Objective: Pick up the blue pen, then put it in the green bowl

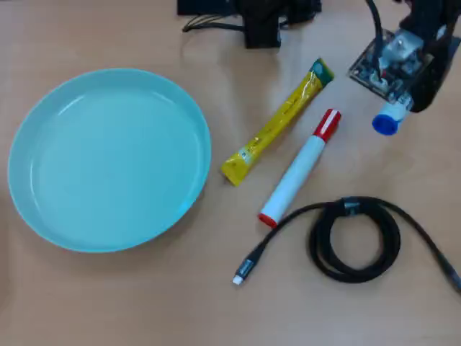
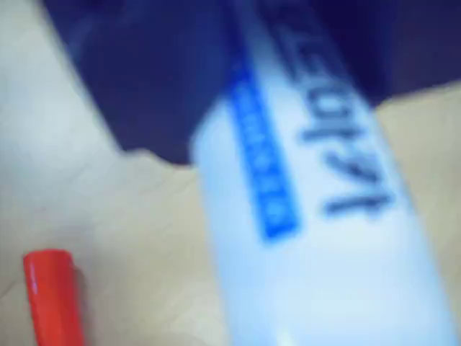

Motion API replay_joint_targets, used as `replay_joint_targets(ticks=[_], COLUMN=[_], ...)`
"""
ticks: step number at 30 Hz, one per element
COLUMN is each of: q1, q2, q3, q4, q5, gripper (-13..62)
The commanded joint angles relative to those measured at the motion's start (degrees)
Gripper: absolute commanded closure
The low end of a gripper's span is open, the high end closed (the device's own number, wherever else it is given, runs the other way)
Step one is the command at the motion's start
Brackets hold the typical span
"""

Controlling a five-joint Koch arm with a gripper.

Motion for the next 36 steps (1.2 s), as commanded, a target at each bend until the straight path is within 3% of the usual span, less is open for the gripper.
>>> replay_joint_targets(ticks=[1, 20, 36], q1=[1.14, 19.25, 52.47], q2=[6.06, 16.96, 18.9], q3=[-5.19, -3.52, 8.0], q4=[2.81, 2.11, -18.37], q5=[1.85, 1.23, 1.85], gripper=[56.1, 56.2, 56.2])
